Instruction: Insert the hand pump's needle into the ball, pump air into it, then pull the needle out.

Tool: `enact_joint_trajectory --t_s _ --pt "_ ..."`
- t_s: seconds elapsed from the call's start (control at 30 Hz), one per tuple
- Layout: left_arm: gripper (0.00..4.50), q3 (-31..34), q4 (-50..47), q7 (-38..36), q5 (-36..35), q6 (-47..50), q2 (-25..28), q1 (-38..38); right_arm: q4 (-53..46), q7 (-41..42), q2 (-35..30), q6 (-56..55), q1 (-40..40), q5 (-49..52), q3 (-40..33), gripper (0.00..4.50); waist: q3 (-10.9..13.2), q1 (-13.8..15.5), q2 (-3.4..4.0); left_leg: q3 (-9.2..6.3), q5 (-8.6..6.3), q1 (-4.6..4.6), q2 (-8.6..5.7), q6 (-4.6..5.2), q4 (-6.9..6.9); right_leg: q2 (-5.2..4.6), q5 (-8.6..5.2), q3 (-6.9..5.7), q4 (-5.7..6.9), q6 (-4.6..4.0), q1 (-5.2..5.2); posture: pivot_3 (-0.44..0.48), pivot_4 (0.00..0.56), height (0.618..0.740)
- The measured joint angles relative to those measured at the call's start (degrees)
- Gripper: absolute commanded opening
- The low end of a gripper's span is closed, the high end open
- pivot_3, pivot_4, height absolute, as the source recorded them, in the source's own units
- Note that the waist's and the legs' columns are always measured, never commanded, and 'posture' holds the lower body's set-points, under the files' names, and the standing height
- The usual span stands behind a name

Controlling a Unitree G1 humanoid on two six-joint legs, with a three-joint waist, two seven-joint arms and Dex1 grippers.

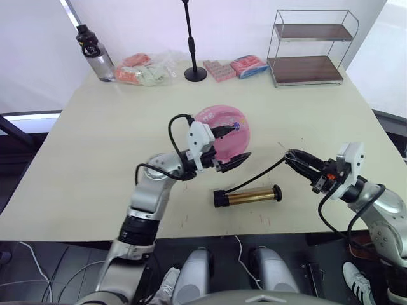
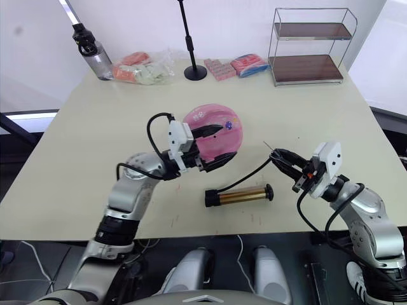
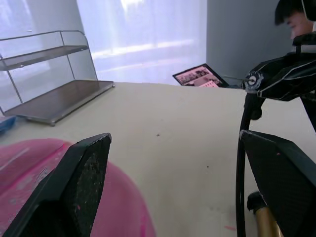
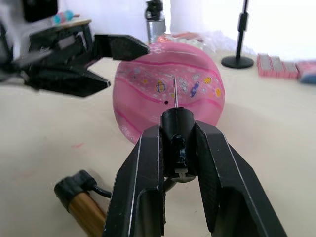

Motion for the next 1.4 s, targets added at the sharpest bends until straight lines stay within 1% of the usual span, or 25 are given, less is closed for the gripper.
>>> enact_joint_trajectory --t_s 0.07,0.17,0.2,0.23,0.33,0.53,0.63,0.77,1.0,1.4 --pt "4.43 1.25 0.01 -0.24 -0.50 1.27 2.82 -1.52 0.72 0.90 -0.09 -1.97 -0.31 -1.20 0.14 0.34 0.01 0.03 0.00 -0.01 0.00 0.00 0.00 0.00 0.00 0.00 0.00 0.00 0.00 0.00 0.00 0.000 0.150 0.740" --pt "4.43 2.41 0.19 -0.50 -0.78 2.60 5.14 -2.98 1.37 1.41 -0.08 -3.60 -0.85 -2.20 0.19 0.34 0.02 0.01 -0.01 0.01 0.00 0.00 0.00 0.00 0.00 0.00 0.00 0.01 0.00 0.00 0.00 0.000 0.150 0.740" --pt "4.43 4.90 0.82 -0.24 -1.84 4.13 6.90 -4.88 2.84 2.11 -0.14 -5.09 -1.32 -3.10 0.19 0.34 0.02 0.05 -0.01 0.01 0.00 0.00 0.00 0.00 -0.01 -0.02 0.00 0.01 -0.01 0.00 0.00 0.000 0.150 0.740" --pt "4.43 6.62 1.70 0.68 -2.50 4.97 7.20 -5.51 3.48 2.37 -0.11 -6.03 -1.39 -3.31 0.18 0.34 0.03 0.05 -0.01 0.01 0.00 -0.01 0.00 0.00 -0.02 -0.02 0.00 0.02 -0.02 0.00 0.00 0.000 0.150 0.740" --pt "4.43 8.66 2.37 1.99 -3.50 5.87 7.57 -5.65 4.07 2.45 0.07 -7.28 -1.41 -3.31 0.16 0.34 0.03 0.04 -0.01 0.00 0.00 -0.01 0.01 0.00 -0.03 -0.02 0.01 0.02 -0.02 0.00 0.00 0.000 0.150 0.740" --pt "4.43 10.74 7.99 5.68 -3.41 8.35 9.15 -6.86 5.06 3.60 0.15 -9.48 -0.84 -3.26 0.14 0.34 0.03 0.03 -0.02 0.00 0.00 0.01 0.01 0.00 -0.02 -0.01 0.02 0.01 -0.01 0.00 0.00 0.000 0.150 0.740" --pt "4.43 8.51 12.53 4.44 -1.13 8.76 12.32 -8.95 5.55 4.65 0.59 -10.93 -0.63 -3.11 0.15 0.34 0.03 0.02 -0.02 0.03 0.00 0.03 -0.02 0.00 -0.02 -0.01 0.02 0.03 -0.01 0.01 0.00 0.000 0.150 0.740" --pt "4.43 6.98 17.61 3.71 -0.32 9.72 12.08 -11.16 6.20 6.16 0.91 -11.70 -0.46 -2.61 0.22 0.34 0.05 0.14 -0.04 0.01 0.00 0.00 -0.02 0.00 -0.02 -0.02 0.04 0.01 -0.01 -0.01 0.00 0.000 0.150 0.740" --pt "4.43 4.56 20.25 2.16 0.10 10.26 10.90 -15.20 6.20 7.60 1.61 -13.60 0.41 -2.06 0.27 0.34 0.05 -0.07 -0.04 0.03 0.00 0.01 -0.01 0.00 -0.02 -0.01 0.08 0.03 0.00 -0.05 0.00 0.000 0.150 0.740" --pt "4.43 2.23 28.61 3.77 4.42 10.40 8.14 -19.11 6.87 8.48 2.06 -16.04 1.19 -2.22 0.41 0.34 0.05 0.00 -0.05 0.03 0.00 0.03 -0.03 -0.01 0.00 -0.01 0.08 0.04 0.04 -0.04 0.00 0.000 0.150 0.740"
